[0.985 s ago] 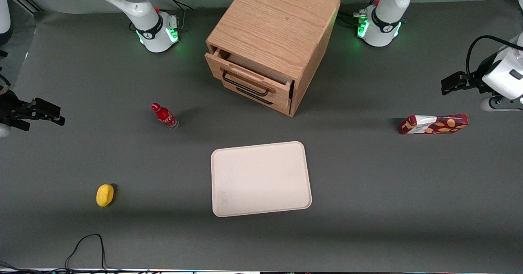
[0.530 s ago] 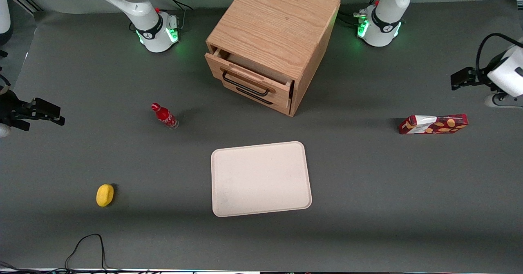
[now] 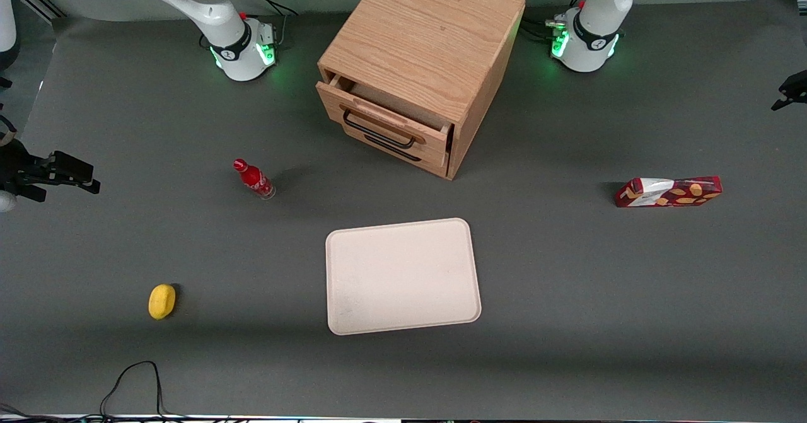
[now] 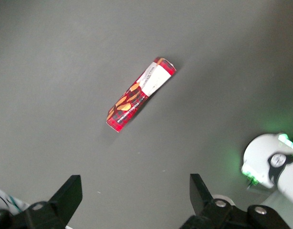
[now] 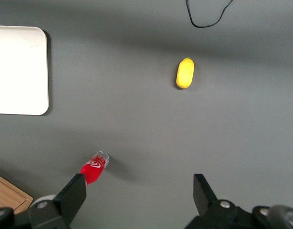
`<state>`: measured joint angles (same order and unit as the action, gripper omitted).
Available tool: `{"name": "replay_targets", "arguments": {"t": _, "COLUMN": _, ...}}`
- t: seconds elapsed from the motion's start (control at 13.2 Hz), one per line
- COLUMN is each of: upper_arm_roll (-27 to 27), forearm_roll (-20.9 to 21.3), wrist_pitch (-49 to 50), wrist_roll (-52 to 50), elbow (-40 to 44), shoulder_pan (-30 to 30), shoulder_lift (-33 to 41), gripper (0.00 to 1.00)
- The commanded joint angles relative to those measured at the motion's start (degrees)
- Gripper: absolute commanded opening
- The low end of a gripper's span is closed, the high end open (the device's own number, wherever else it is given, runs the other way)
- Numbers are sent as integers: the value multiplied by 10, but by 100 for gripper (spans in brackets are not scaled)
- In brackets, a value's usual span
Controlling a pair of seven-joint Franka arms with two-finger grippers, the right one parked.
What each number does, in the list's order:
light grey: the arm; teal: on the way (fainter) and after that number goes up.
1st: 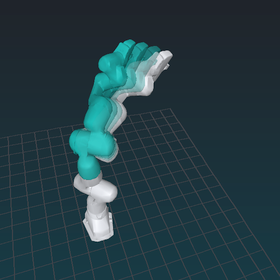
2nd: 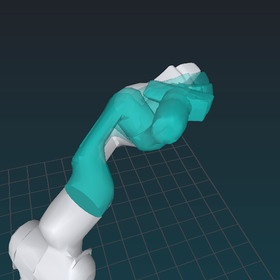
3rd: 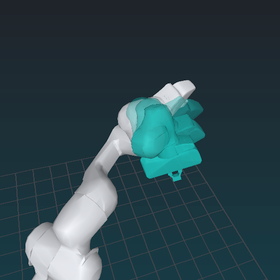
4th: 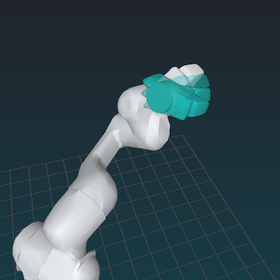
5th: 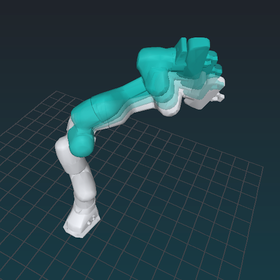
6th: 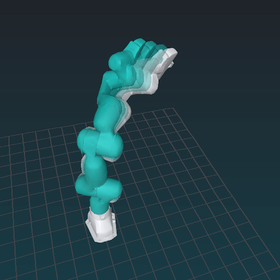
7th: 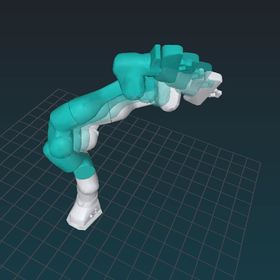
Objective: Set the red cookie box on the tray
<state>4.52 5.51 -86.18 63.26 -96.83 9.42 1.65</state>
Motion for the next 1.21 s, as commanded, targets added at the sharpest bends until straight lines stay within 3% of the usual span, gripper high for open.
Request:
{"name": "replay_targets", "arguments": {"t": 0.0, "upper_arm_roll": -3, "forearm_roll": -1, "wrist_pitch": 0, "wrist_roll": 89, "elbow": -2, "shoulder_pan": -2, "shoulder_lift": 7, "gripper": 100}}
{"name": "replay_targets", "arguments": {"t": 0.3, "upper_arm_roll": -5, "forearm_roll": -1, "wrist_pitch": -122, "wrist_roll": 101, "elbow": -149, "shoulder_pan": -4, "shoulder_lift": 66, "gripper": 100}}
{"name": "replay_targets", "arguments": {"t": 0.83, "upper_arm_roll": -5, "forearm_roll": -1, "wrist_pitch": -338, "wrist_roll": 125, "elbow": -351, "shoulder_pan": -5, "shoulder_lift": 88, "gripper": 100}}
{"name": "replay_targets", "arguments": {"t": 1.14, "upper_arm_roll": -4, "forearm_roll": -1, "wrist_pitch": -495, "wrist_roll": 200, "elbow": -458, "shoulder_pan": -3, "shoulder_lift": 77, "gripper": 100}}
